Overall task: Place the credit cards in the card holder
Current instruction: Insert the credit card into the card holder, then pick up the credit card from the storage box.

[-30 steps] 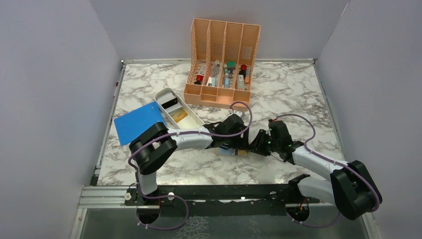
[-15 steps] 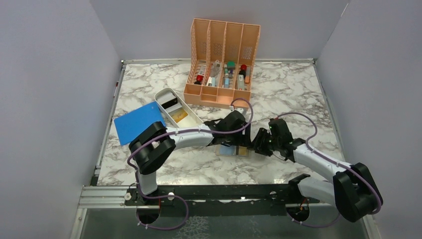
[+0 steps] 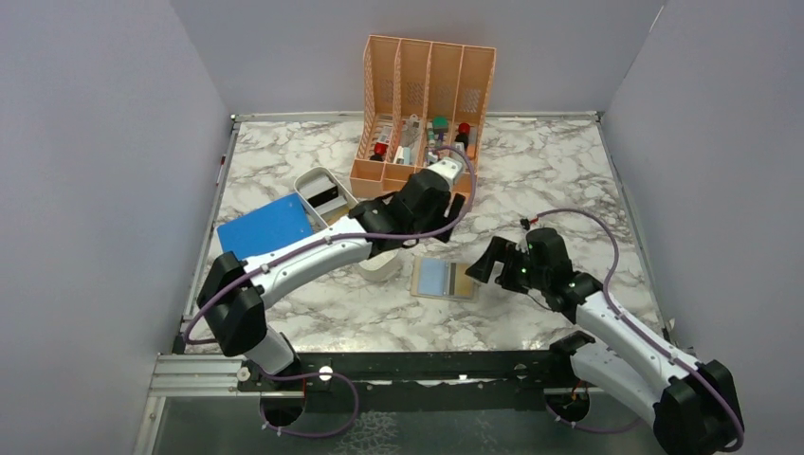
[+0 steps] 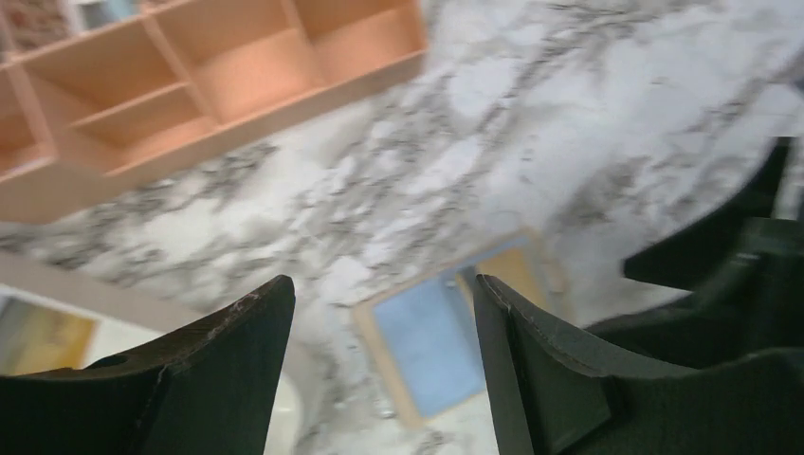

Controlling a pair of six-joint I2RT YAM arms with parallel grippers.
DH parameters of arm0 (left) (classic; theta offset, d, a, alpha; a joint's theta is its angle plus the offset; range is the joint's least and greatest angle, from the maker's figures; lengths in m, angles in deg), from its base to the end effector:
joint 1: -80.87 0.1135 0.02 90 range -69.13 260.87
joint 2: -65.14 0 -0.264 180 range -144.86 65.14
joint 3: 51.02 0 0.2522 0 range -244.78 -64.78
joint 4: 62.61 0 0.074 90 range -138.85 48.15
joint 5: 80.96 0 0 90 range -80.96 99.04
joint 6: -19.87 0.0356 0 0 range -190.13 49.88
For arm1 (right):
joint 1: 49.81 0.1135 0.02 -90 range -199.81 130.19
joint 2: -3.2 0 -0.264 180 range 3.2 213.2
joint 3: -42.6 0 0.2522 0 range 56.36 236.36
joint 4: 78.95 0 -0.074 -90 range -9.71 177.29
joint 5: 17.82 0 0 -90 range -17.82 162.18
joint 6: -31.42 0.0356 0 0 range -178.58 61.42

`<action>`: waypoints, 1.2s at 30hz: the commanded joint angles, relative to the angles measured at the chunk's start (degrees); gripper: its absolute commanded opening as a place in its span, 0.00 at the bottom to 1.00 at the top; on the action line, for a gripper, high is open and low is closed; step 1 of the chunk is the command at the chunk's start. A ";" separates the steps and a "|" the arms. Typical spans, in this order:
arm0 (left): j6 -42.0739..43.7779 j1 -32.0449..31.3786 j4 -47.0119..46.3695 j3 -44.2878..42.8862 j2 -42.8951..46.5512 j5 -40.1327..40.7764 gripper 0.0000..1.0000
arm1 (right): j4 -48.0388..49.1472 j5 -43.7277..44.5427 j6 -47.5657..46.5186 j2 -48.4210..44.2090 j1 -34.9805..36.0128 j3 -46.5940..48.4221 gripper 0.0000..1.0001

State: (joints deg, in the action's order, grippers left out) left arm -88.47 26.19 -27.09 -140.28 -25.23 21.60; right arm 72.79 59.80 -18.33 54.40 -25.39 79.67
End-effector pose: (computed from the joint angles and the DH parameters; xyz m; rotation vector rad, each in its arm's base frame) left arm 0.2151 -0.2902 0.3077 0.5780 2.1565 -0.4694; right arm 0.1603 0.0812 0.1843 0.2196 2.4240 0.7964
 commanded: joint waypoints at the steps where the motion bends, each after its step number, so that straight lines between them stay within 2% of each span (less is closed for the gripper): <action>1: 13.39 6.94 6.60 1.89 3.78 8.82 0.72 | -0.85 2.70 -3.86 -3.80 0.27 0.44 1.00; 5: 20.49 13.32 6.54 3.42 5.18 3.31 0.72 | -4.21 3.50 -4.42 -5.46 0.27 3.32 1.00; 10: 36.30 15.09 7.00 6.52 4.82 8.28 0.72 | -5.78 3.11 -5.64 -5.55 0.27 5.85 1.00; 12: 42.68 17.07 4.96 8.50 5.38 7.06 0.72 | -5.89 2.81 -6.15 -5.14 0.27 6.45 0.99; 16: 45.76 23.60 3.03 8.43 4.77 3.39 0.71 | -6.07 1.75 -6.48 -4.04 0.27 7.00 0.99; 21: 48.91 30.24 2.03 8.21 2.14 -1.51 0.80 | -5.58 1.95 -6.61 -2.53 0.27 6.83 0.99; 25: 53.55 31.48 -1.15 11.24 -0.58 -2.70 0.83 | -4.97 1.62 -7.38 -1.08 0.27 7.51 0.99; 27: 54.10 31.83 -2.21 11.89 -0.86 -4.62 0.89 | -5.00 1.49 -7.91 -0.26 0.27 8.35 0.99; 29: 54.19 31.95 -3.28 12.39 -0.90 -4.80 0.90 | -5.97 1.86 -8.23 0.43 0.27 9.44 0.99; 36: 57.89 32.73 -7.38 13.57 -4.80 1.76 0.90 | -4.97 0.40 -8.08 1.31 0.27 9.16 0.99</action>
State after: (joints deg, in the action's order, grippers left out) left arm -33.96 58.17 -29.91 -127.54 -27.44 20.00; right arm 67.67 61.53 -25.54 55.17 -25.39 87.61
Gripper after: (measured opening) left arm 0.898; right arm 0.990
